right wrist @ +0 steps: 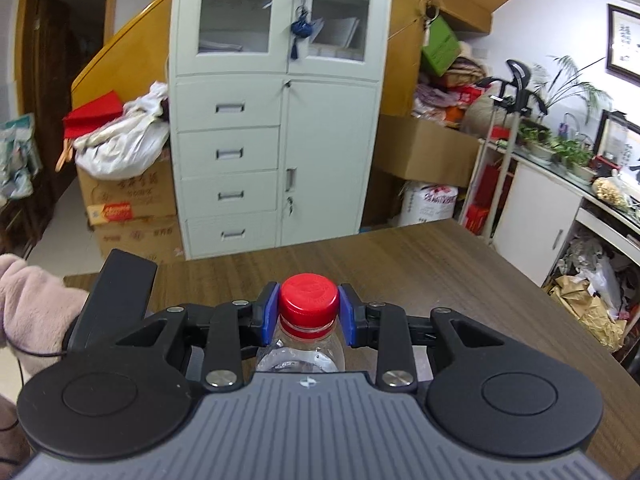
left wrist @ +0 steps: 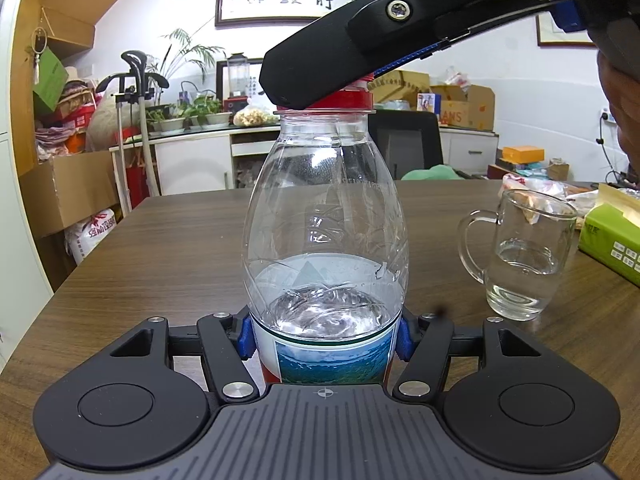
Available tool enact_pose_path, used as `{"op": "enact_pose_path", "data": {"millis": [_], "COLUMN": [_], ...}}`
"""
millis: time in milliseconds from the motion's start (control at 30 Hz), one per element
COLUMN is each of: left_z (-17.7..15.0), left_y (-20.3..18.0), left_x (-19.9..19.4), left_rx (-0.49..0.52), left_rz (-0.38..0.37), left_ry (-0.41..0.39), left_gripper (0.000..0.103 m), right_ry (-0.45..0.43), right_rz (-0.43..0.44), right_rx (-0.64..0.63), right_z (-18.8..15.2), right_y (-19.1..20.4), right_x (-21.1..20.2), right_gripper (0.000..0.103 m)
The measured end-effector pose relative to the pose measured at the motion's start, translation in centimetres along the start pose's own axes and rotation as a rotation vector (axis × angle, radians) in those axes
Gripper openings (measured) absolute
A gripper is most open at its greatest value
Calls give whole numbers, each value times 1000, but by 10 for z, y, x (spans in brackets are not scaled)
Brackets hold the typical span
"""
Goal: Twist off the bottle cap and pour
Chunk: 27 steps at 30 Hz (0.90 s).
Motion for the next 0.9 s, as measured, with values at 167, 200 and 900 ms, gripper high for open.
{"op": "enact_pose_path", "data": {"millis": [167,200,900], "left_z": [0,0,1], "left_y": [0,-1,-4], "left_x": [0,1,2], "left_rx": [-1,0,0], "left_rz": [1,2,9], "left_ry": [0,0,-1], "left_gripper": [62,62,63], "right_ry": [10,4,-114], "right_rz": [-12,-22,-301], "right_rx": [11,18,193], "right_z": [3,3,-21], "right_y": [1,3,32], "right_x": [-1,-1,7], "right_gripper": [33,33,35]}}
Point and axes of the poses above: each gripper's, at about its wrist camera, not at the fingertips, and x roughly the way its jaws point, y to its left, z to its top, the point moved 4 cm from there along x, roughly the way its jaws point, and after that the axes turned 14 degrees about y, right-handed, at the moved point
